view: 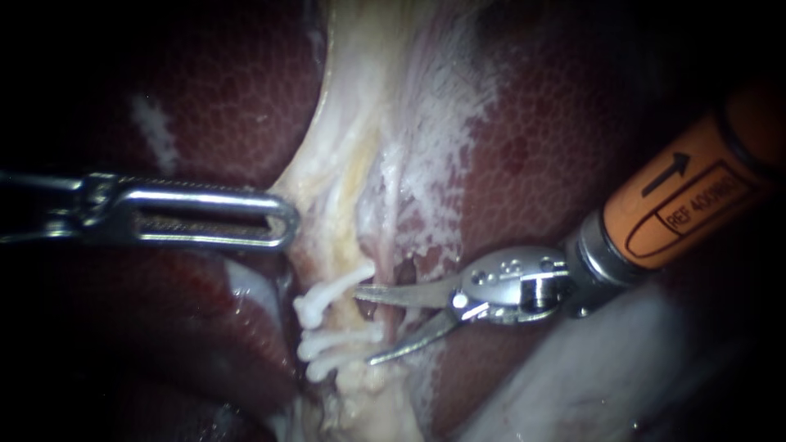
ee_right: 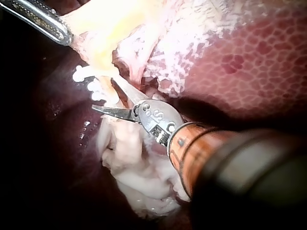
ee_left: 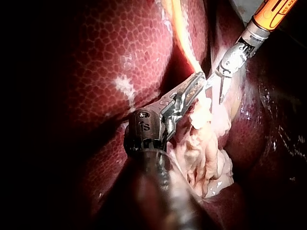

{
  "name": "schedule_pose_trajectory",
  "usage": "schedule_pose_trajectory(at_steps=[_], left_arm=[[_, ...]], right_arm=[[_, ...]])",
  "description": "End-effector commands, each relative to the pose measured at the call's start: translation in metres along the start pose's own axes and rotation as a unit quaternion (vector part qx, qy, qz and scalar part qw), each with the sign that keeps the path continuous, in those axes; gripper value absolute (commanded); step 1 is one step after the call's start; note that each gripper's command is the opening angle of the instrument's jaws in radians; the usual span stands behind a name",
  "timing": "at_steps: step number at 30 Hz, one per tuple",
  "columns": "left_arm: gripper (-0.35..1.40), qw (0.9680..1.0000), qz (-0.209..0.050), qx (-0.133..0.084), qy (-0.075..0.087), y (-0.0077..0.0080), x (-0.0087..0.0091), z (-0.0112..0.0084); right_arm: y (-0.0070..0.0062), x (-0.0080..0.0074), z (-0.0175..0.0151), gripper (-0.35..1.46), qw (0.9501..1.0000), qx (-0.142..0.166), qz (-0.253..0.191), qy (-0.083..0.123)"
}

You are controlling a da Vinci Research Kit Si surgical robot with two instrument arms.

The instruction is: Go to the cutting position left tube

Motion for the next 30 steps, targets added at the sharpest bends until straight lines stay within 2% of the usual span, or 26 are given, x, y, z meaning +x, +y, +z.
schedule_pose_trajectory(at_steps=[1, 7, 22, 30], left_arm=[[-0.35, 1.0000, 0.000, 0.000, 0.000, 0.0000, 0.0000, 0.0000], [-0.35, 1.0000, 0.000, 0.000, 0.000, 0.0000, 0.0000, 0.0000], [-0.35, 1.0000, 0.000, 0.000, 0.000, 0.0001, 0.0000, 0.0001], [-0.35, 1.0000, 0.000, 0.000, 0.000, 0.0002, 0.0001, 0.0002]], right_arm=[[0.0000, 0.0000, 0.0001, 1.10, 1.0000, 0.000, 0.000, 0.001], [-0.0001, 0.0005, 0.0009, 1.10, 1.0000, 0.002, -0.001, 0.001], [-0.0017, 0.0024, 0.0031, 1.05, 0.9993, 0.038, 0.000, 0.004], [-0.0014, 0.0031, 0.0044, 1.00, 0.9986, 0.051, -0.001, 0.008]])
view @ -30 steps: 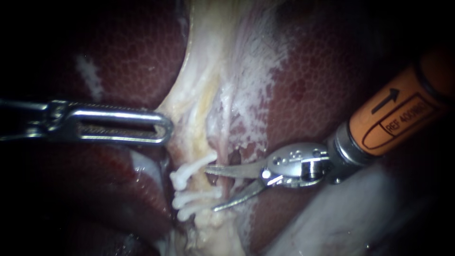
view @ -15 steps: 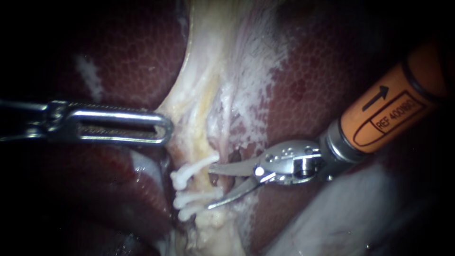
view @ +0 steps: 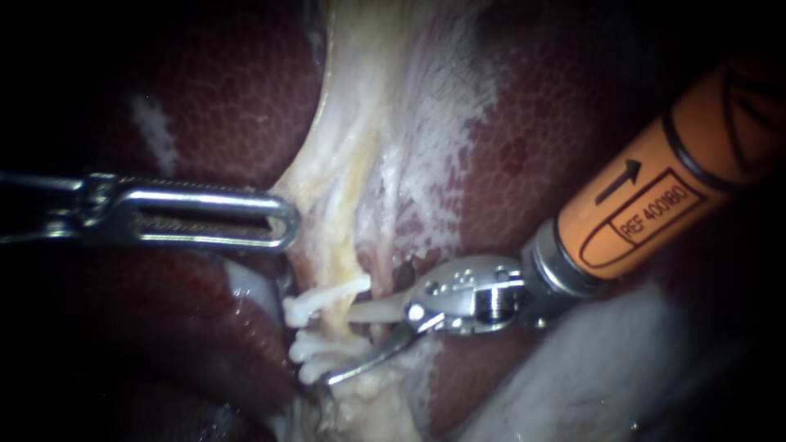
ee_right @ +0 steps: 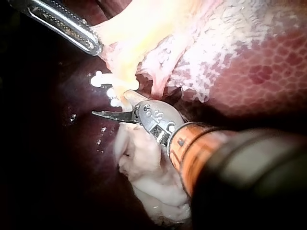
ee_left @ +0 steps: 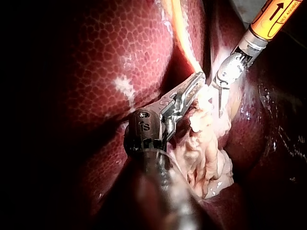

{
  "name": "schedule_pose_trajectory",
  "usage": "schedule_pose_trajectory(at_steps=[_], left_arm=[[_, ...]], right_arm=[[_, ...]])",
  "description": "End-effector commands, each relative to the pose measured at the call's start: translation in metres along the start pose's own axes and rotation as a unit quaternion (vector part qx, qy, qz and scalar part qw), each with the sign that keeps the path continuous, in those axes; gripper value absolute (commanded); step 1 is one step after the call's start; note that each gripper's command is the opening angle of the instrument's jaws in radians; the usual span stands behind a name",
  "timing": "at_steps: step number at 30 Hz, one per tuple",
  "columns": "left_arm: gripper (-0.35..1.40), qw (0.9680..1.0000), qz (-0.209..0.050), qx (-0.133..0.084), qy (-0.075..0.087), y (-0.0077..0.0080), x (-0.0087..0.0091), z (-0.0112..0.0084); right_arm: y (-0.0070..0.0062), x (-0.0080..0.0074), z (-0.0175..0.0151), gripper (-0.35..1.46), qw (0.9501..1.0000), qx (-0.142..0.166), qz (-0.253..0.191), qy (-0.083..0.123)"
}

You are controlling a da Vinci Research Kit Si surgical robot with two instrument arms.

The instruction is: Go to the cutting position left tube

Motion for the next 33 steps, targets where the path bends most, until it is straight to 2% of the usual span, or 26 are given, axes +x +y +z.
schedule_pose_trajectory(at_steps=[1, 5, 12, 23, 33], left_arm=[[-0.35, 1.0000, 0.000, 0.000, 0.000, 0.0000, 0.0000, 0.0000], [-0.35, 1.0000, 0.000, 0.000, 0.000, 0.0000, 0.0001, 0.0001], [-0.35, 1.0000, 0.001, -0.001, 0.000, 0.0000, 0.0002, 0.0002], [-0.35, 1.0000, 0.001, -0.001, 0.000, 0.0000, 0.0003, 0.0003], [-0.35, 1.0000, 0.001, -0.001, 0.000, 0.0001, 0.0004, 0.0003]], right_arm=[[0.0001, 0.0000, 0.0002, 0.99, 1.0000, -0.001, 0.000, 0.000], [0.0007, 0.0000, 0.0005, 0.87, 1.0000, -0.001, 0.004, 0.002], [0.0017, -0.0004, 0.0007, 0.79, 0.9999, -0.004, 0.013, 0.003], [0.0021, -0.0004, 0.0009, 0.47, 0.9997, -0.005, 0.022, 0.004], [0.0023, -0.0005, 0.0007, 0.35, 0.9997, -0.004, 0.022, 0.004]])
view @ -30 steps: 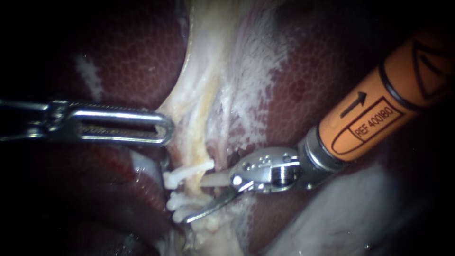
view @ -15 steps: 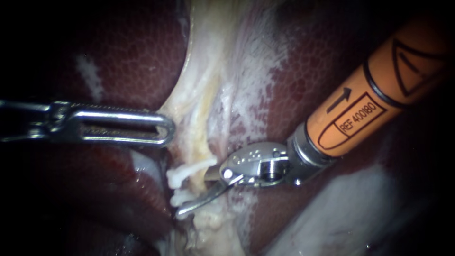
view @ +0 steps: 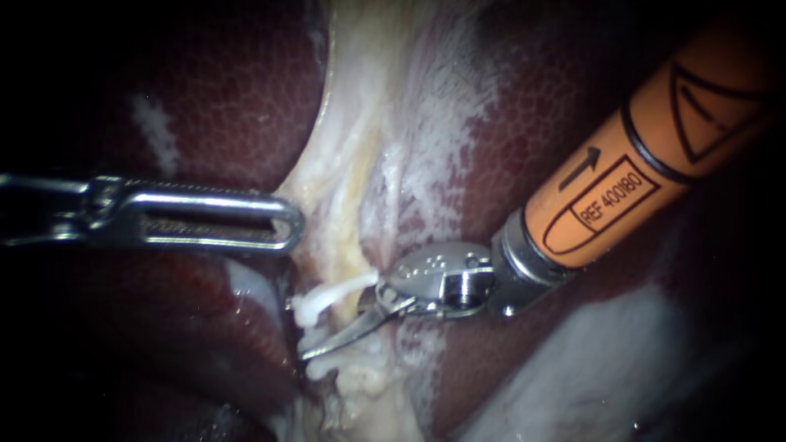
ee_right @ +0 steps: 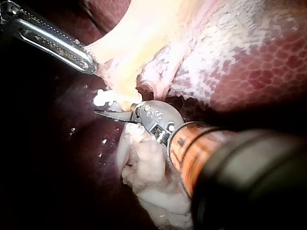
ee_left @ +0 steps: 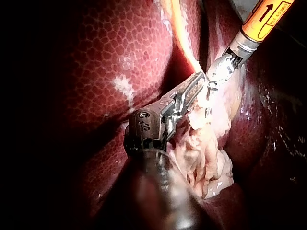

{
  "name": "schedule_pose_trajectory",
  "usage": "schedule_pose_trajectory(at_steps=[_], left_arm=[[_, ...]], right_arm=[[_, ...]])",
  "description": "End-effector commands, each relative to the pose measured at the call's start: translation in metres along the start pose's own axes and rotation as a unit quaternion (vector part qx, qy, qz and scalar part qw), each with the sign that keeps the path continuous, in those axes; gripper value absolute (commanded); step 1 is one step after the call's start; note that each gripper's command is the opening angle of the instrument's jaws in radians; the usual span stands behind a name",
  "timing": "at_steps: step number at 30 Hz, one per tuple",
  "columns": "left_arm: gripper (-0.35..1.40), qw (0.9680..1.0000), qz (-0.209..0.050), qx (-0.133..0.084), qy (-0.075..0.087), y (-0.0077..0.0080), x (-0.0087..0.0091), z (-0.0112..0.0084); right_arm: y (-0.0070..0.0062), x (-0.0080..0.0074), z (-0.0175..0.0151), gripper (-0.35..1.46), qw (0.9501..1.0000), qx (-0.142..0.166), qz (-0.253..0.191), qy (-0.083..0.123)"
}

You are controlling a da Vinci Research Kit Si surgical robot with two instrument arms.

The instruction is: Go to the cutting position left tube

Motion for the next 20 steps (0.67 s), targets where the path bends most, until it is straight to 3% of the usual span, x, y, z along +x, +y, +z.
schedule_pose_trajectory(at_steps=[1, 20], left_arm=[[-0.35, 1.0000, 0.000, 0.000, 0.000, 0.0000, 0.0000, 0.0000], [-0.35, 1.0000, 0.000, 0.000, 0.000, 0.0001, 0.0001, 0.0001]], right_arm=[[0.0000, 0.0000, 0.0000, 0.35, 1.0000, 0.000, 0.000, 0.000], [0.0000, -0.0001, -0.0002, 0.33, 1.0000, 0.000, -0.001, 0.000]])
